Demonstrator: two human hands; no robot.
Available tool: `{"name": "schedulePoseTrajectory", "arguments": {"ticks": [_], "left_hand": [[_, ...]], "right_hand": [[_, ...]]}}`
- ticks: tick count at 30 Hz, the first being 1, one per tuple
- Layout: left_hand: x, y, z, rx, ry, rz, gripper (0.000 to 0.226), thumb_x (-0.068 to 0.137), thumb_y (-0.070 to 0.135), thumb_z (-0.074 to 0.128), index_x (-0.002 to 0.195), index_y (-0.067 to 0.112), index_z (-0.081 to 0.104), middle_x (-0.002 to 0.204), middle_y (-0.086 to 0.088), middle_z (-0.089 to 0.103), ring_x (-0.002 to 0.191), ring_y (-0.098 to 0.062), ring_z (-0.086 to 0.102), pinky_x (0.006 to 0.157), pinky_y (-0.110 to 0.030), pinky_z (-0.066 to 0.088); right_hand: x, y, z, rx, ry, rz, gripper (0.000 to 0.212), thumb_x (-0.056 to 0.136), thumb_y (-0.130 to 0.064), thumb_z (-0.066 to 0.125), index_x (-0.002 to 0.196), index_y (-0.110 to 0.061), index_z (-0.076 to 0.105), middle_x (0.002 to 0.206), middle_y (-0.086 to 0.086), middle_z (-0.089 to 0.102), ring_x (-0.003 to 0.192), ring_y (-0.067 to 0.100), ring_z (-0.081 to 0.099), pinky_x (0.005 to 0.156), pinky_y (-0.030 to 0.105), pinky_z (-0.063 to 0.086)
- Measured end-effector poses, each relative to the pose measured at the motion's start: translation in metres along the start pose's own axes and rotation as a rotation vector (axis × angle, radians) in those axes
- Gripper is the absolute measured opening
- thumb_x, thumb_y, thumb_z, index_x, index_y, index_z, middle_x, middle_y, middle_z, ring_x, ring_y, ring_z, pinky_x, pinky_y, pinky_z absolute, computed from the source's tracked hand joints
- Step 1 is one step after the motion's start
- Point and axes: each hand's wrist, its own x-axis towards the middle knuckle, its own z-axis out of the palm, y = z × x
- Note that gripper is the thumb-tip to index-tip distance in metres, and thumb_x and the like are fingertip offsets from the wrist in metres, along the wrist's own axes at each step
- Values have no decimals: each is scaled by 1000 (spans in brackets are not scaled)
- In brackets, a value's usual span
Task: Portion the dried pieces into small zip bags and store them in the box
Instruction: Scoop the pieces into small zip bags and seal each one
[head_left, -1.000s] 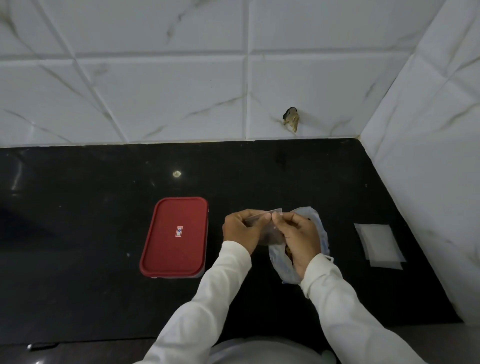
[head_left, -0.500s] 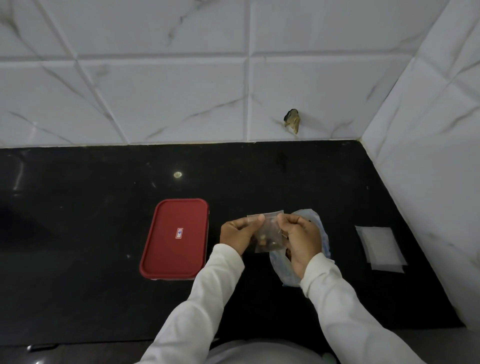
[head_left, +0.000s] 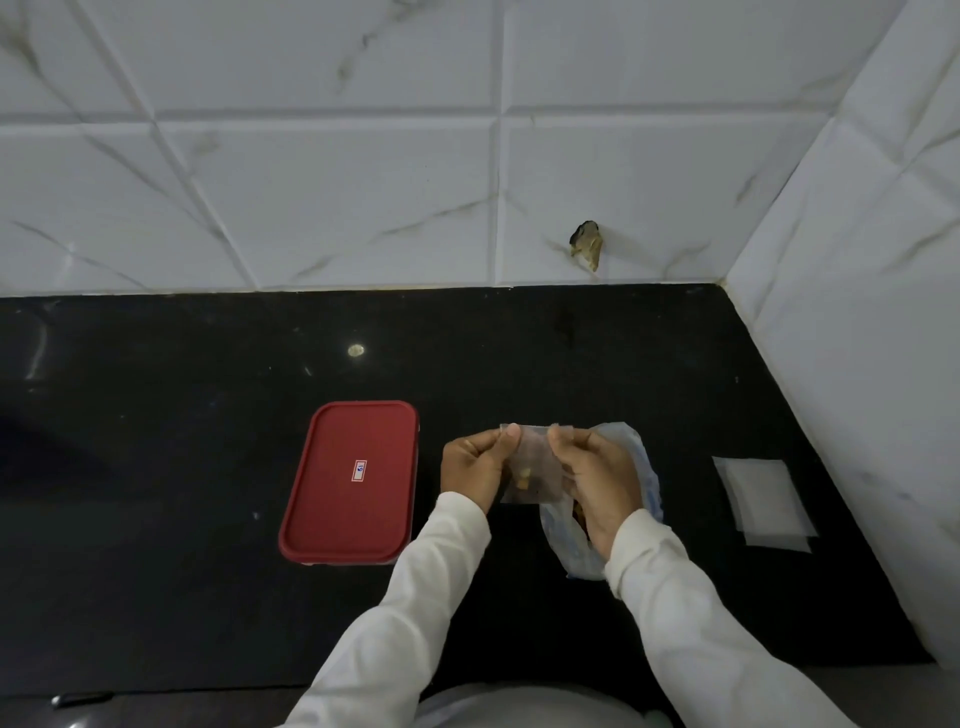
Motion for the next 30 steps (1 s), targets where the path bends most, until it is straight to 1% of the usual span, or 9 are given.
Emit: {"name": "schedulePoseTrajectory", "arguments": {"ticks": [5,10,13,16,18,21,25,27,30], "left_hand": [[3,-1,1,205,-16,112,11,92,28,68,88,21,76,84,5,75,86,-8,71,77,-24,55],[4,-5,2,297,-76,130,4,90,22,71,94,24,73,96,6,74,96,-10,69,84,-27,57],[1,-3,4,332,-51,140,5,92,20,68,96,23,71,98,6,71,97,-10,67,79,-22,53],[2,-1,4,229,77,101,4,88,24,73,92,22,72,91,6,74,90,-7,69,73,-18,50],[4,-2,0,105,107,31,7,86,26,75,91,20,75,88,5,77,89,-8,70,78,-22,53],[5,-4,-8,-7,33,-44,7,87,22,74,91,17,77,91,2,78,95,-14,72,94,-35,54],[9,-5,-10,-82,0,-126,8,85,17,76,77,18,79,93,-4,78,100,-24,72,98,-44,53],[10,-6,-7,-123,23,-140,11,84,17,76,73,19,79,94,-6,78,100,-25,72,100,-46,52],[9,-6,-6,-72,44,-53,8,86,23,75,80,19,79,91,-1,78,97,-19,72,100,-42,52]], "right_hand": [[-3,4,7,-231,103,-147,12,84,-14,71,75,-22,70,78,2,72,78,19,66,79,38,54],[0,3,11,-315,166,-160,20,84,-8,68,69,-21,66,67,-3,64,70,16,60,73,37,53],[3,4,7,-290,114,-114,16,83,-10,69,71,-21,67,72,-2,68,74,18,63,77,39,54],[3,5,3,-137,52,-56,2,82,-16,73,80,-17,73,79,2,73,79,18,68,80,37,55],[4,4,0,-46,64,-30,3,84,-18,72,81,-17,72,79,2,73,80,18,67,81,36,54],[6,4,-2,34,89,-2,3,84,-15,70,81,-16,71,80,1,72,80,19,67,81,38,53],[8,4,4,36,166,-1,7,83,-7,67,77,-12,67,72,3,67,71,20,62,75,39,52],[10,3,7,36,183,-7,10,83,-5,65,75,-11,64,70,3,64,67,18,60,69,35,51],[13,-4,12,68,161,-7,13,84,-3,62,75,-12,62,71,4,63,64,15,58,64,30,49]]}}
